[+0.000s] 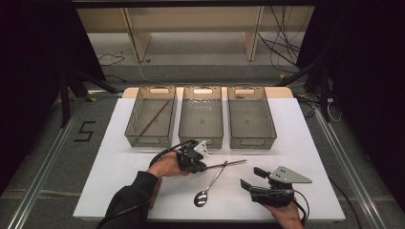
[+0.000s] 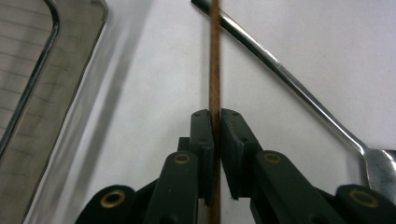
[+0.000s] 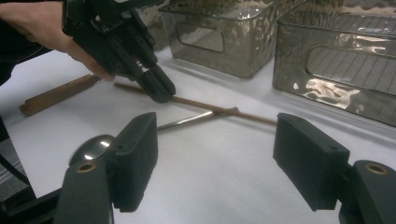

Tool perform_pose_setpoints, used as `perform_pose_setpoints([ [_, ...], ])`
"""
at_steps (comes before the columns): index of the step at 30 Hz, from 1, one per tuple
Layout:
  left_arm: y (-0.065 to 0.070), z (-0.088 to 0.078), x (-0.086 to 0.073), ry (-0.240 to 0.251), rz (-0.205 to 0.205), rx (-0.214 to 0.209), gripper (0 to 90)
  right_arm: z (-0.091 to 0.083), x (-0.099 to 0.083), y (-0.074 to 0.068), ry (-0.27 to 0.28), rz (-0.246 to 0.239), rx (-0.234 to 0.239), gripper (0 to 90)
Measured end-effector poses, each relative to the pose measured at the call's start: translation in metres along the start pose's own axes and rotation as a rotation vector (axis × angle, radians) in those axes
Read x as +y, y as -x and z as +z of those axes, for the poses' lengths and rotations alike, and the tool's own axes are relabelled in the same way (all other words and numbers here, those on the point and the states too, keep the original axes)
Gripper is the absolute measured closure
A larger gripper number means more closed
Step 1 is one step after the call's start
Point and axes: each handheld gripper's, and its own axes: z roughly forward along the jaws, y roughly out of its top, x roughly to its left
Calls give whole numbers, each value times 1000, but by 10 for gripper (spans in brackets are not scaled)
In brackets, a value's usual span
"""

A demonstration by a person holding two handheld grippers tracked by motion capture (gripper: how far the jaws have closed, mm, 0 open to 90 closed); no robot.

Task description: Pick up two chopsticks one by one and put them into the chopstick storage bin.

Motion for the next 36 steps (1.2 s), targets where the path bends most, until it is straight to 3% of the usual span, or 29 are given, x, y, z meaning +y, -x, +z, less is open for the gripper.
perform_pose_setpoints([
  [10, 1, -1, -1, 2, 27, -5, 840, 0, 0, 0, -2, 0, -1, 315],
  [19, 3, -2, -1, 9, 18, -2, 845, 0, 0, 0, -2, 0, -1, 314],
  [26, 3, -14, 1, 33, 21, 6, 846, 0, 0, 0, 0, 1, 0, 315],
  [36, 1, -32, 0, 66, -16, 19, 846, 0, 0, 0, -1, 0, 0, 315],
])
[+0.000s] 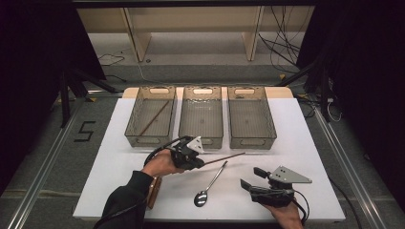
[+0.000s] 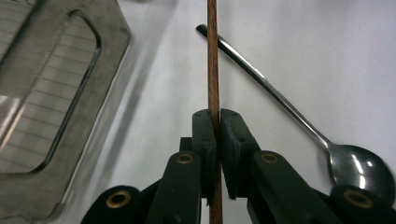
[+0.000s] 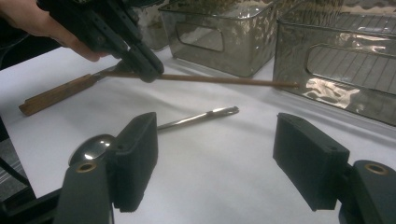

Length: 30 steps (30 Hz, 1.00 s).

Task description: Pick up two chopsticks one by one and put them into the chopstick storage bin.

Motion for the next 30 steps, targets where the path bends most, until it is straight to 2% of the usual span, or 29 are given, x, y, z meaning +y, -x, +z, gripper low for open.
perform_pose_setpoints([
  [9, -6, -27, -1, 51, -61, 29, 845, 0, 0, 0, -1, -1, -1, 314],
  [17, -18, -53, -12, 112, -126, 55, 846, 0, 0, 0, -2, -1, 0, 315],
  [26, -32, -86, -25, 183, -219, 139, 845, 0, 0, 0, -1, 2, -2, 314],
  [30, -41, -98, -32, 221, -281, 190, 846, 0, 0, 1, 1, 4, -4, 314],
])
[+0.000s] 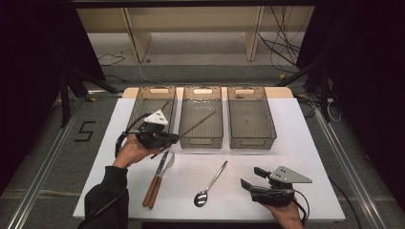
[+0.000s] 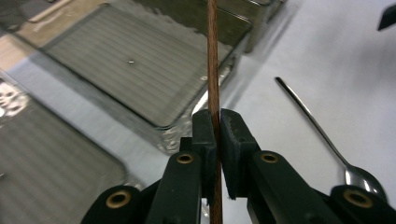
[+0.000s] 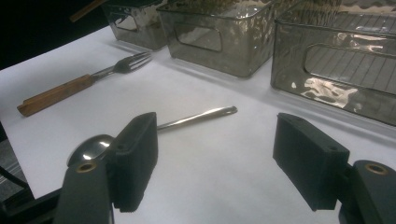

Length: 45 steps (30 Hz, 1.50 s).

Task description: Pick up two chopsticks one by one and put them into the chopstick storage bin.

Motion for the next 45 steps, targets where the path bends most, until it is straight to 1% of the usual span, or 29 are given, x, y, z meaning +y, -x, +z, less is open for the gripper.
perform_pose_setpoints([
  [2, -7, -5, -2, 3, -21, 21, 846, 0, 0, 0, 0, -1, 0, 314],
  [3, -11, -6, -3, 10, -40, 30, 846, 0, 0, 0, 0, 0, 1, 314],
  [5, -19, -9, -3, 7, -58, 50, 846, 0, 0, 0, -1, 1, 0, 314],
  [7, -27, -12, -3, 7, -80, 70, 846, 0, 0, 0, -2, 1, 1, 314],
  [9, -36, -15, -2, 16, -108, 90, 846, 0, 0, 0, -1, 2, 2, 315],
  [13, -51, -20, 1, 27, -134, 122, 846, 0, 0, 0, 0, 1, 1, 315],
  [20, -72, -24, 5, 19, -154, 173, 846, 0, 0, 0, 0, 3, 3, 314],
  [23, -79, -23, 6, 11, -154, 189, 845, 0, 0, 0, 0, 2, 4, 314],
  [30, -97, -19, 5, 12, -173, 213, 845, 0, 0, 0, 0, 4, 3, 315],
  [35, -107, -17, 1, 10, -182, 228, 845, 1, 0, 1, -2, 4, 5, 314],
  [40, -113, -13, -4, -5, -182, 245, 845, 1, 0, 0, -2, 3, 6, 314],
  [43, -117, -10, -7, -4, -188, 250, 845, 1, 0, 0, -2, 4, 7, 314],
  [45, -118, -9, -9, -1, -181, 250, 845, 2, 0, 1, -1, 4, 7, 314],
])
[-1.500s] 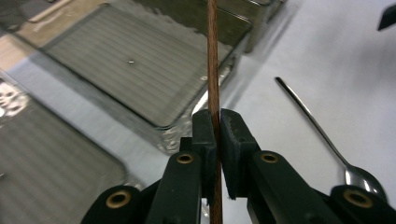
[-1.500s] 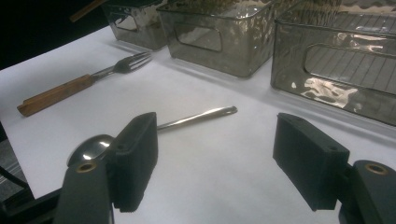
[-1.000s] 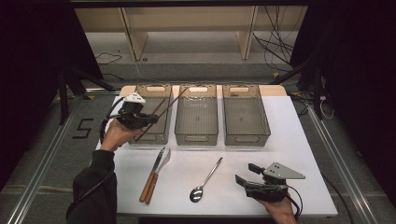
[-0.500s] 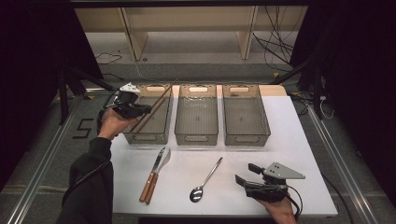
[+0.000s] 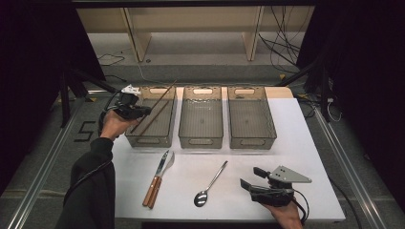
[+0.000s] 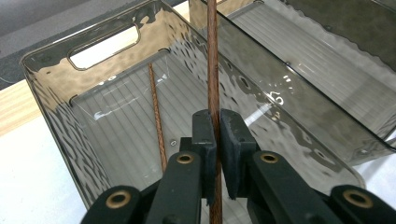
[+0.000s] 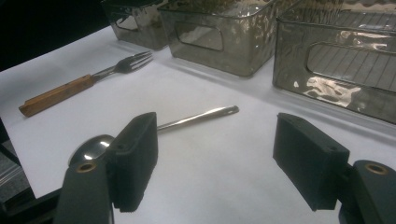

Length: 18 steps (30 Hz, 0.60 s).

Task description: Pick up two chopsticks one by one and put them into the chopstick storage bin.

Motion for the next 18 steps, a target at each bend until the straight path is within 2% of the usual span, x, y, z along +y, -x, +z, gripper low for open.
perform_pose_setpoints([
  [4, -3, 3, -2, 4, -10, 11, 845, 0, 0, 0, -1, 0, 0, 315],
  [13, -7, 9, -9, -20, -21, 25, 845, -1, 0, 0, -2, -1, 0, 314],
  [18, -9, 12, -12, -24, -45, 29, 845, 0, 0, 0, -1, -1, 0, 314],
])
